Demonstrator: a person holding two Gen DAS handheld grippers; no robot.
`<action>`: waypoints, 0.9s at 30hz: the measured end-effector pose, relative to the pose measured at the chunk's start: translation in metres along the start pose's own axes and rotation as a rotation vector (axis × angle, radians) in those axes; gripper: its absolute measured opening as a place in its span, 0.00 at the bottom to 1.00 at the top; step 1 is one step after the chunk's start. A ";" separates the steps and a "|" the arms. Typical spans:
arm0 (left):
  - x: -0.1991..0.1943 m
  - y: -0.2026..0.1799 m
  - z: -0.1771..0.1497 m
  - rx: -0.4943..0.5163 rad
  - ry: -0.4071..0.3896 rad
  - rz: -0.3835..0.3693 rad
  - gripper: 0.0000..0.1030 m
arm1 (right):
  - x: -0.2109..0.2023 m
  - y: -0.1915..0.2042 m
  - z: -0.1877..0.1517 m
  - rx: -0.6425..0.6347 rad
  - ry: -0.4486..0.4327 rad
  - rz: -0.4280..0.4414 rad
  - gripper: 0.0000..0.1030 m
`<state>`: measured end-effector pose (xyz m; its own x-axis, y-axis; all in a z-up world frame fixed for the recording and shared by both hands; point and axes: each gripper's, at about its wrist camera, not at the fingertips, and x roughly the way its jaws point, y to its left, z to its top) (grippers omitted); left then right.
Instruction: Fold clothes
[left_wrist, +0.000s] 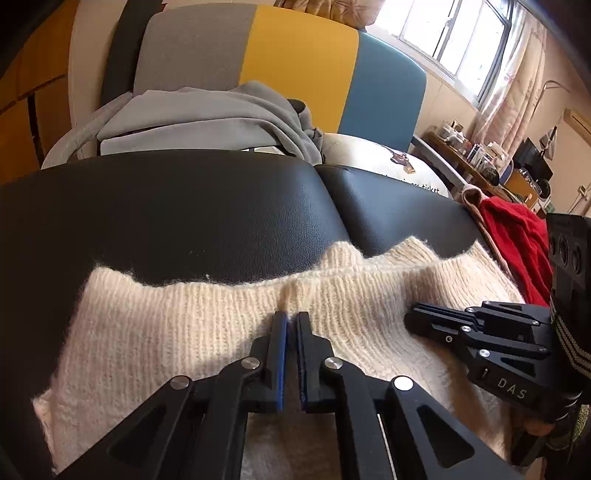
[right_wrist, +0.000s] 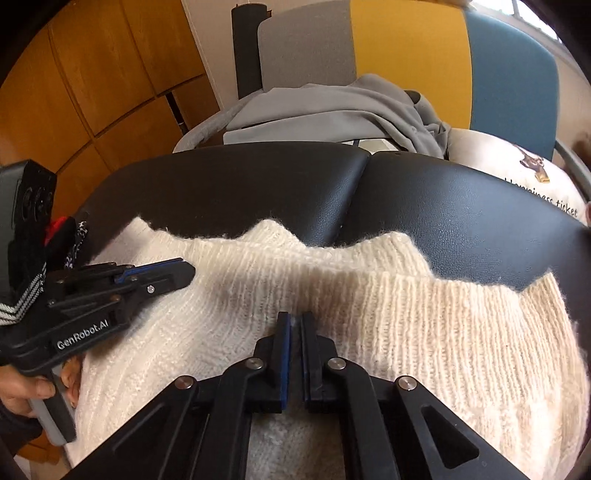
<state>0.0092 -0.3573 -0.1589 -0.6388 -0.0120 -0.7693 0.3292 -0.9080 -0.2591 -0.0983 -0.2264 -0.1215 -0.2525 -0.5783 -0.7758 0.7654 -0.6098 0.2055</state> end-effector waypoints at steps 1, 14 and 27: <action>-0.001 0.002 0.000 -0.015 0.001 -0.007 0.07 | -0.003 -0.001 -0.001 0.008 -0.004 0.009 0.05; -0.056 0.016 -0.029 -0.069 -0.107 0.047 0.13 | -0.088 -0.071 -0.068 0.132 -0.085 -0.045 0.33; -0.070 0.018 -0.069 -0.072 -0.047 0.101 0.14 | -0.106 -0.079 -0.116 0.207 -0.120 0.036 0.31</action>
